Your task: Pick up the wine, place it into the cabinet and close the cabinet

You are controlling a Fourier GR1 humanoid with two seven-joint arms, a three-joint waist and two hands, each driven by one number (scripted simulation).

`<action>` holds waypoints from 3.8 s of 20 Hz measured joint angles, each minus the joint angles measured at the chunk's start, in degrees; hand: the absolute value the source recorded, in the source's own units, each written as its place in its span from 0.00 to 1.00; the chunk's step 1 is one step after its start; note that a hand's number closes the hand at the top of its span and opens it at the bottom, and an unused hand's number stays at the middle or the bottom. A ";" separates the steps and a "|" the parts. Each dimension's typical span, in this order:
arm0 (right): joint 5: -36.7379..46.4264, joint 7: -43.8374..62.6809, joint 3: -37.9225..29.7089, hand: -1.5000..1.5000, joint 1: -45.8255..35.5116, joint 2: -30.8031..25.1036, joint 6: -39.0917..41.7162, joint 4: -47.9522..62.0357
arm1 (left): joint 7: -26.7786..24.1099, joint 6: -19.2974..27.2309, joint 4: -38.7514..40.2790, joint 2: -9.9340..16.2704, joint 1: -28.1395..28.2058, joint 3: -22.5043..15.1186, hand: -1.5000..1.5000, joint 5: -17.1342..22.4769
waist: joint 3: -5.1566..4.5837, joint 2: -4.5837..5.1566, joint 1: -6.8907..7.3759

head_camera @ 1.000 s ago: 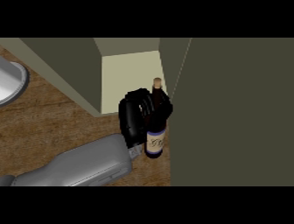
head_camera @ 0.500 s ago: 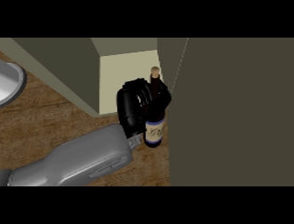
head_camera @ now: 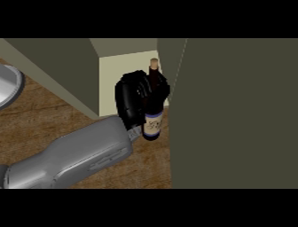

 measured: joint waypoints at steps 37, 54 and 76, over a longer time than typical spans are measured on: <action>0.12 -0.49 0.53 0.00 0.77 -0.12 1.42 -0.56 | -8.27 -0.33 9.50 3.47 -2.96 -3.30 0.00 11.09 | -0.05 0.05 -0.31; -0.07 -0.44 0.38 0.00 1.43 0.18 1.26 -1.05 | -16.66 -0.20 1.33 -0.05 -2.29 0.09 0.00 12.57 | -0.06 -0.84 1.77; 1.10 0.11 -0.64 0.00 4.13 0.55 -1.20 -2.33 | -33.67 -0.21 -23.09 -3.47 12.57 0.39 0.00 13.98 | 0.10 -2.76 5.93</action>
